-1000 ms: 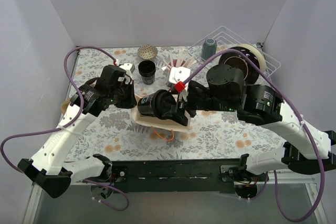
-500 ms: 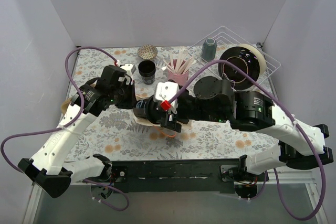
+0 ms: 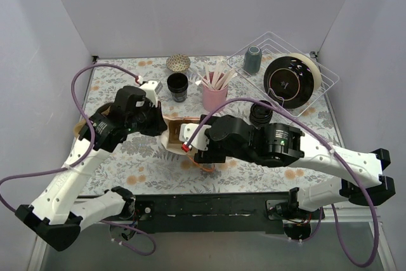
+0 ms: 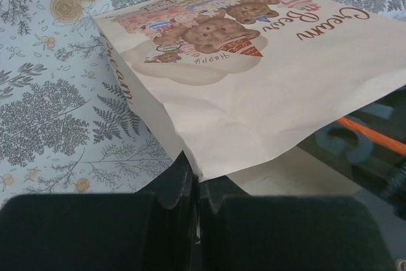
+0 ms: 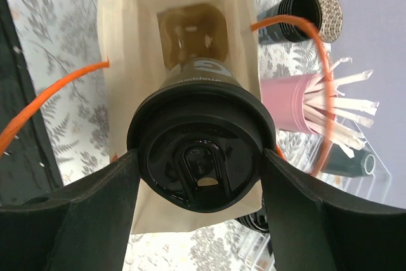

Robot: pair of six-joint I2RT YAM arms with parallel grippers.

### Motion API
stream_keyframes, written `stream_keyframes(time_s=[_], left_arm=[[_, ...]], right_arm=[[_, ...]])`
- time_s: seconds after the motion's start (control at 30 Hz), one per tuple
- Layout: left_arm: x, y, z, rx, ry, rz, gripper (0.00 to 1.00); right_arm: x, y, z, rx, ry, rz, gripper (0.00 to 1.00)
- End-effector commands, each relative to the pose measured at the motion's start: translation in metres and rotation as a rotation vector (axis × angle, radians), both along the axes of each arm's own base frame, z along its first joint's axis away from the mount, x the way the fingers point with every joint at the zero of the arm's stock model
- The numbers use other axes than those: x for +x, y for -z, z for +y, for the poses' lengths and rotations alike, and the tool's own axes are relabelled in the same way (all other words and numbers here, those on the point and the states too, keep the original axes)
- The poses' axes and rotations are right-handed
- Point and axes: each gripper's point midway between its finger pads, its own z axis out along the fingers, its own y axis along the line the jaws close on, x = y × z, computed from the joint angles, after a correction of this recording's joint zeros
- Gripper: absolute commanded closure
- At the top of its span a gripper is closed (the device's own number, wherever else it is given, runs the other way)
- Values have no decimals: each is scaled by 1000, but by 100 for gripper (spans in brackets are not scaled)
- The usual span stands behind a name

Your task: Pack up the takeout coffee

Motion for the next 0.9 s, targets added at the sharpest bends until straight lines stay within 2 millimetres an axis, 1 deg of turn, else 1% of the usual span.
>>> stream_keyframes(time_s=[0.0, 0.03, 0.07, 0.1, 0.17, 0.23, 0.27, 0.3, 0.33, 0.37, 0.4, 0.47, 0.5, 0.53, 0.6, 0.63, 0.67, 0.73, 0.77, 0.8, 0.83, 0.87], left_arm=[[-4, -20, -14, -108, 98, -137, 100], [-6, -19, -14, -118, 107, -147, 100], [-10, -20, -17, -140, 129, -156, 100], [-10, -22, -18, -156, 131, -172, 100], [-18, -21, -20, -183, 161, -181, 100], [-23, -21, -21, -200, 183, -201, 100], [-24, -19, -21, -202, 192, -202, 100], [-26, -18, -23, -209, 205, -201, 100], [-26, -17, -23, -204, 216, -208, 100], [-27, -11, -23, -197, 222, -196, 100], [-28, -10, -24, -194, 232, -194, 100], [-28, -8, -24, -188, 247, -198, 100], [-29, -9, -24, -190, 252, -204, 100], [-28, -10, -25, -194, 251, -209, 100], [-27, -7, -26, -191, 252, -207, 100], [-26, -6, -27, -191, 254, -202, 100], [-26, -5, -28, -191, 262, -198, 100], [-25, -4, -31, -196, 272, -199, 100], [-27, -5, -34, -209, 296, -199, 100], [-27, -7, -36, -216, 308, -214, 100], [-27, 0, -36, -210, 311, -205, 100], [-28, 0, -36, -211, 317, -209, 100]], right_arm=[[16, 8, -4, -56, 15, -118, 80], [21, 12, -2, -64, 30, -136, 80], [24, 23, -2, -98, 39, -144, 80], [27, 29, -2, -113, 53, -145, 80], [32, 43, 1, -137, 79, -149, 80], [39, 48, 2, -123, 106, -140, 80], [41, 46, 7, -94, 112, -140, 80], [47, 53, 4, -104, 129, -136, 80], [48, 57, 6, -108, 120, -136, 80], [50, 61, 7, -111, 114, -139, 80], [52, 70, 5, -131, 107, -139, 80], [55, 75, 5, -131, 95, -155, 80], [60, 74, 6, -104, 105, -160, 80], [60, 86, 2, -119, 93, -155, 80], [63, 92, 2, -105, 80, -164, 81], [62, 102, -3, -120, 74, -167, 81], [62, 105, -5, -125, 67, -176, 82], [62, 101, -4, -80, 63, -189, 82], [60, 111, -7, -96, 45, -192, 82], [61, 111, -7, -96, 31, -209, 82], [62, 107, -6, -77, 26, -225, 82], [65, 110, -8, -81, 31, -231, 82]])
